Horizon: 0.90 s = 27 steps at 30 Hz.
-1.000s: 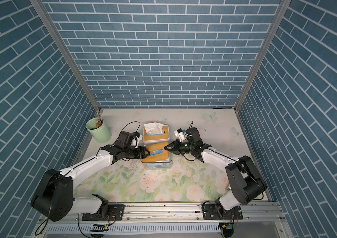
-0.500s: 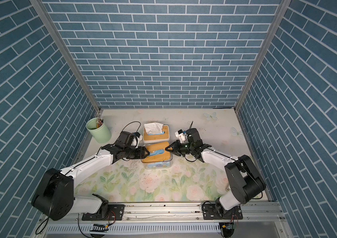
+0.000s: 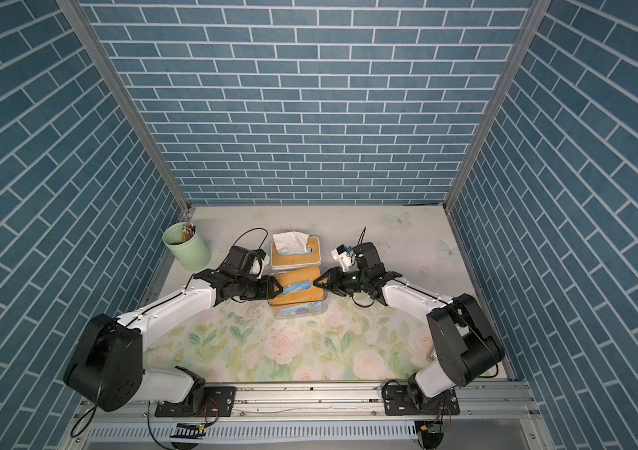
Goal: Put the tissue paper into the tissue box
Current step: Close the box lid on the tissue box.
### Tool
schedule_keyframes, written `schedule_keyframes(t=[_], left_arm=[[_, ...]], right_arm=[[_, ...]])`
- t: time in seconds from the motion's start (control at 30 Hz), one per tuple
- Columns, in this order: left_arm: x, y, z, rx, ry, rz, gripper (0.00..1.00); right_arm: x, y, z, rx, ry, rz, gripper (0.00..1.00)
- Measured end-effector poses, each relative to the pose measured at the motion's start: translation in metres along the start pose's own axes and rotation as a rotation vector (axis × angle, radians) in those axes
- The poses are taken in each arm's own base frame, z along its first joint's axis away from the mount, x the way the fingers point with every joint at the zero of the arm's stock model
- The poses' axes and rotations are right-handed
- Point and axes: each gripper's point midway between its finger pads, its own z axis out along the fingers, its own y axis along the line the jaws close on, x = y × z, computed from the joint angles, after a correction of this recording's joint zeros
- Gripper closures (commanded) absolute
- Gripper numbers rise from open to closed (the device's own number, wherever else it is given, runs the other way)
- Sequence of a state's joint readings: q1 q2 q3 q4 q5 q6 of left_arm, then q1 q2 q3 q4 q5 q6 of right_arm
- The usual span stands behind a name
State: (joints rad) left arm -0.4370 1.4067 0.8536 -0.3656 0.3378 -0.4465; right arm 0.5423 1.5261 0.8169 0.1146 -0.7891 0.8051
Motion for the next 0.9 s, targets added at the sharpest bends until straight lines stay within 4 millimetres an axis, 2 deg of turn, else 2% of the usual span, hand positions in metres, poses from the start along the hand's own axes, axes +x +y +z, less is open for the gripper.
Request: schedule_keyframes(t=[0.23, 0.5, 0.8, 0.9], left_arm=[[0.001, -0.001, 0.0, 0.001, 0.022, -0.016, 0.56], [0.001, -0.003, 0.001, 0.005, 0.062, -0.032, 0.55], [0.001, -0.002, 0.0, 0.013, 0.11, -0.051, 0.56], [0.003, 0.002, 0.001, -0.008, 0.131, -0.053, 0.56]], right_arm=[[0.001, 0.002, -0.001, -0.017, 0.009, -0.006, 0.61], [0.003, 0.001, -0.003, -0.002, 0.028, -0.038, 0.57], [-0.004, -0.001, -0.016, 0.121, 0.004, -0.177, 0.48], [-0.008, -0.012, -0.023, 0.205, -0.022, -0.208, 0.47]])
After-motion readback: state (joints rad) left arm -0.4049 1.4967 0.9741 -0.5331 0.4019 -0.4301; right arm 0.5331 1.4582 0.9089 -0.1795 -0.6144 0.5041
